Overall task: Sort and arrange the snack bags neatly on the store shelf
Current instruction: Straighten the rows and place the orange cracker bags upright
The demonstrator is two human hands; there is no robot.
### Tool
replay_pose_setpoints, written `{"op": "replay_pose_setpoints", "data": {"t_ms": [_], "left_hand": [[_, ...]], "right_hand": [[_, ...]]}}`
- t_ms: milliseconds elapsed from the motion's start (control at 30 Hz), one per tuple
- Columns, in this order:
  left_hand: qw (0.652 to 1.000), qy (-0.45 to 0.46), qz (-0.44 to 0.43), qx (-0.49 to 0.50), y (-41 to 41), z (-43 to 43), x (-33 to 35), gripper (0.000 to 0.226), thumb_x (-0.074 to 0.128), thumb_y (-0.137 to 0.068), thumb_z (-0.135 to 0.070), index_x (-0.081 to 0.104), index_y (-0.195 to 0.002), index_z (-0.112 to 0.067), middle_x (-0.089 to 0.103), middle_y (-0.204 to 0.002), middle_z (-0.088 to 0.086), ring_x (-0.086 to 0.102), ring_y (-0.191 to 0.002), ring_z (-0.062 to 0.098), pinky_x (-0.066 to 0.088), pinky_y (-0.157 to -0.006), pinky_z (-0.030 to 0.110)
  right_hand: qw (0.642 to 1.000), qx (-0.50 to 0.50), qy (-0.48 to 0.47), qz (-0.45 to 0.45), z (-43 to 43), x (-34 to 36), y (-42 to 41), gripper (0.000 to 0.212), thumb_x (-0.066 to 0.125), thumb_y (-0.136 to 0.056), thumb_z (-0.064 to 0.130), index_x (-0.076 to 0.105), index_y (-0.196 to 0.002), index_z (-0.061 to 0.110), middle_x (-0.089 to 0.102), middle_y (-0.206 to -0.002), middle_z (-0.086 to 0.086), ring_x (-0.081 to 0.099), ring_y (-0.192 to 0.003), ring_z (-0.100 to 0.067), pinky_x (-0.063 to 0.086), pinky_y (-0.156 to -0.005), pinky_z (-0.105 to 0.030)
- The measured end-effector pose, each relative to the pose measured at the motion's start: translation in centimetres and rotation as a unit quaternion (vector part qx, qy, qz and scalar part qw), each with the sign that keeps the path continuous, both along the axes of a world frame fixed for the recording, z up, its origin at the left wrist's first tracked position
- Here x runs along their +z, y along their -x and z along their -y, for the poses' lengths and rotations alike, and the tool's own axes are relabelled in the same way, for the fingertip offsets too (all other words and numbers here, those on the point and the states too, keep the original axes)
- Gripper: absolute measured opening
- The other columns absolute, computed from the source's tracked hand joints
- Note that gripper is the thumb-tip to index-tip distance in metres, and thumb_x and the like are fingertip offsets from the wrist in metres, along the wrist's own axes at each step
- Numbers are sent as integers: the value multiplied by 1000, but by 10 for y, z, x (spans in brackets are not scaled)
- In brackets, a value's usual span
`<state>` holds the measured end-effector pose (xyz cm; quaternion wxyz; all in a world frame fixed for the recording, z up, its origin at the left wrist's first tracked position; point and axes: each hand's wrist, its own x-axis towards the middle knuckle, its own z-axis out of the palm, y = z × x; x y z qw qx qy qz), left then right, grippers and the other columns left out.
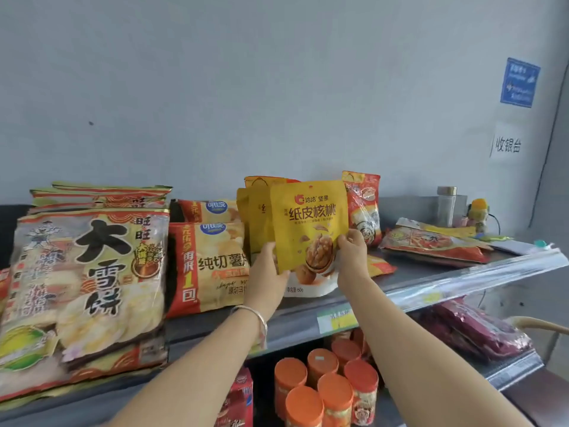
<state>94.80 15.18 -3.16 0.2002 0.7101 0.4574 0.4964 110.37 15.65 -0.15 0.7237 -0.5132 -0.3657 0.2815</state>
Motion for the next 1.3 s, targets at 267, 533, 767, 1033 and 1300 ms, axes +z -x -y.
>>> {"op": "replay_pose_setpoints", "data": {"t_ms": [267, 533, 767, 1033, 1300], "left_hand": [[995, -9, -22, 97, -23, -17, -9, 44, 55, -86, -1, 34, -123, -12, 60, -92, 12, 59, -76, 27, 52, -66, 44], [994, -40, 53, 83, -17, -8, -9, 70, 59, -85, 0, 22, -142, -14, 45, -130, 10, 50, -113, 25, 48, -90, 37], [991, -94, 28, 87, 2, 15, -2, 42, 62, -85, -6, 44, -123, -12, 47, -113, 5, 47, -105, 17, 42, -83, 23], [975, -162, -90, 118, 106, 58, 11, 16, 59, -89, -18, 60, -105, -19, 63, -100, -3, 57, -94, 15, 50, -80, 34], [941, -156, -187, 236, 302, 114, 0, 10, 58, -89, -21, 63, -98, -21, 66, -95, -4, 60, -87, 17, 50, -70, 34]], "right_hand": [[999, 44, 23, 19, -21, -24, -6, 34, 31, -78, -12, 45, -88, 16, 48, -85, -8, 50, -80, -22, 45, -64, -32], [978, -71, 50, 191, -10, -20, 1, 43, 46, -93, 5, 40, -135, 12, 50, -130, -14, 51, -113, -32, 44, -95, -45], [912, -161, 30, 377, 27, -26, 21, 27, 52, -93, 17, 51, -120, 12, 46, -128, -11, 44, -115, -34, 38, -94, -41], [826, -113, -48, 550, 58, -18, 121, 24, 47, -93, 14, 58, -114, 10, 56, -114, -11, 46, -105, -34, 37, -85, -41], [747, -13, -149, 647, 91, -22, 305, 26, 46, -95, 16, 60, -116, 13, 60, -116, -8, 50, -108, -30, 42, -84, -38]]}}
